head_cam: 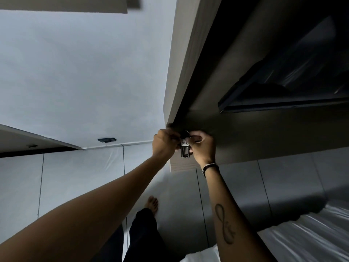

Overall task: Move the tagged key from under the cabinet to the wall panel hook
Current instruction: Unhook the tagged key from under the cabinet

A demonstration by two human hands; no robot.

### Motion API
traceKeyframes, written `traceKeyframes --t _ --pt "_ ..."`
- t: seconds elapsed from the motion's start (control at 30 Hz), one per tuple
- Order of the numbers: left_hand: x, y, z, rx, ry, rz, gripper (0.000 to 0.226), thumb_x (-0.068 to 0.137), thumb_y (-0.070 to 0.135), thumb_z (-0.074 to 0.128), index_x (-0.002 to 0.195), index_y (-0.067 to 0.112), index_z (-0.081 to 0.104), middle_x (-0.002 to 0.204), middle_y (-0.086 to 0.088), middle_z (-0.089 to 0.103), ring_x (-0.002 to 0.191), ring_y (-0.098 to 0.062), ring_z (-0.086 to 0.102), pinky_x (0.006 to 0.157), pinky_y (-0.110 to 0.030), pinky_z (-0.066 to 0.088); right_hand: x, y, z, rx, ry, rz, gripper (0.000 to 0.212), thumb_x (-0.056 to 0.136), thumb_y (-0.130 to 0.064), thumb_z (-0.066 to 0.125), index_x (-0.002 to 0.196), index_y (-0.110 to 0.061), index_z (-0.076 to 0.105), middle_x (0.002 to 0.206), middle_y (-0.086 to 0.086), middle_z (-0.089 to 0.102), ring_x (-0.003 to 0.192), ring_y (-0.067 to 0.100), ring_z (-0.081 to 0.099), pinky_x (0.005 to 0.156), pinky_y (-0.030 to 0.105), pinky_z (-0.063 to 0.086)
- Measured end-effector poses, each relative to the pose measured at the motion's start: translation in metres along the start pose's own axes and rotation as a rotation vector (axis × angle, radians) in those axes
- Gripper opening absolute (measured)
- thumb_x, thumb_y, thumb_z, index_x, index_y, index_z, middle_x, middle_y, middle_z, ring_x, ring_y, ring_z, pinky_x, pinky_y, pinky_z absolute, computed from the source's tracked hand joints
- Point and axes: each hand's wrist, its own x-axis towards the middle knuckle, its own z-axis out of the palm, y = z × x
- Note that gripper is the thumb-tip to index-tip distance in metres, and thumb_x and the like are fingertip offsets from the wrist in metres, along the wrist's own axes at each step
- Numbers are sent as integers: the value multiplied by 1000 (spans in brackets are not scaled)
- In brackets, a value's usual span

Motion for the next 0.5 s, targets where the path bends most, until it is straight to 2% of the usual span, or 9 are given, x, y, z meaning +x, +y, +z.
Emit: traceKeyframes --t 0.07,0.13,0.23,0.37,0.5 --pt "-8 -2 -14 -91 -30 -24 9 90 2 78 92 10 81 76 -11 77 65 -24 74 74 -44 68 -10 -8 0 97 -23 30 19 89 -3 76 92 -21 72 83 3 73 73 22 68 59 33 58" --pt "-18 -4 -31 -181 -70 -51 14 89 4 79 84 17 79 76 -6 76 72 -23 71 71 -37 62 -21 -17 1 172 -38 48 20 89 -3 77 90 -22 73 83 2 74 71 13 69 54 24 55" --pt "-39 -5 -62 -335 -180 -94 8 94 8 76 93 15 79 81 -2 78 80 -21 73 71 -29 57 -42 -37 7 237 -68 47 16 88 -5 79 95 -19 75 84 1 77 70 6 70 52 18 52" --pt "-66 -6 -113 -520 -207 -140 16 96 5 72 109 7 79 99 -15 82 84 -26 78 75 -29 65 -76 -74 30 270 -118 16 16 87 -5 79 101 -9 77 85 6 79 68 8 71 54 20 53" --pt "-90 -2 -183 -563 -144 -72 20 94 2 74 113 4 80 99 -12 84 85 -23 79 80 -29 66 -113 -121 64 296 -196 -63 16 84 -3 81 100 -4 76 89 12 80 75 16 74 60 26 59"
